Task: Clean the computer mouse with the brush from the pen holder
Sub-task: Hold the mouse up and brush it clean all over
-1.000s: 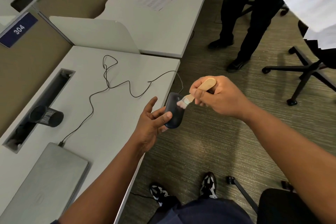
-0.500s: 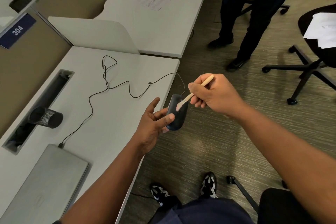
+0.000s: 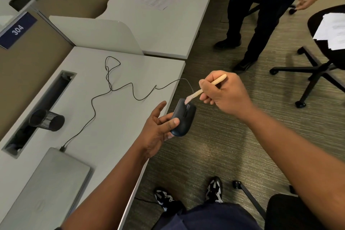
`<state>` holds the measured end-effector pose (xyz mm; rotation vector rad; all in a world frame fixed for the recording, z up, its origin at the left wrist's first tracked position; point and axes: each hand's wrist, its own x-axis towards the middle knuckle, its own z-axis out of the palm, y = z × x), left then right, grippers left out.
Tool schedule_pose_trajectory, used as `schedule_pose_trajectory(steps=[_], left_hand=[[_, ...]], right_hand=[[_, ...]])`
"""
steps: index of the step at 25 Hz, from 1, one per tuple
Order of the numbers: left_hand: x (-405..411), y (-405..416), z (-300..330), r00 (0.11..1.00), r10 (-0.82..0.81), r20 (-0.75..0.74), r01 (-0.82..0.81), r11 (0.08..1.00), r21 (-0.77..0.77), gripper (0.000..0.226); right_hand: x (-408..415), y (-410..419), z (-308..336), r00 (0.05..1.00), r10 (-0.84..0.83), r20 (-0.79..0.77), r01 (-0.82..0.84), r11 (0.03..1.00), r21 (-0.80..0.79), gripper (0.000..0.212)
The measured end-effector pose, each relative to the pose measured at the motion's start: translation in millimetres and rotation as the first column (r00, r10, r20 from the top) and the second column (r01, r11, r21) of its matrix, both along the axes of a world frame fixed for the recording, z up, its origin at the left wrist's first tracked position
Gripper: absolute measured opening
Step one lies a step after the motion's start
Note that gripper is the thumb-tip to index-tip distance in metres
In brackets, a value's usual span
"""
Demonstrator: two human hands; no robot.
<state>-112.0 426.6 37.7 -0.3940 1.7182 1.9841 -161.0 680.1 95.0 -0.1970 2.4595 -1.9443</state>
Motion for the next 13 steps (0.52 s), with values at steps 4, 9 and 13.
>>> schedule_pose_trajectory(steps=[4,9,13], left_hand=[[-1.3,-0.1,-0.4,1.000,-0.017,-0.003,0.017,1.000,-0.009,0.088],[0.4,0.1,0.5,0.999,-0.034,-0.008,0.034,0.999,-0.030,0.092],[0.8,-0.2,-1.0,1.000,-0.028,-0.001,0.028,0.999,-0.033,0.090]], right_hand=[[-1.2,0.3,-4.4,0.971,0.191,0.142,-0.178,0.979,-0.099,0.023],[1.0,1.8,-8.6,0.997,0.039,-0.069,-0.025,0.980,0.195,0.024],[5.9,-1.0,-6.5,0.980,0.051,-0.191,-0.004,0.972,0.237,0.022]])
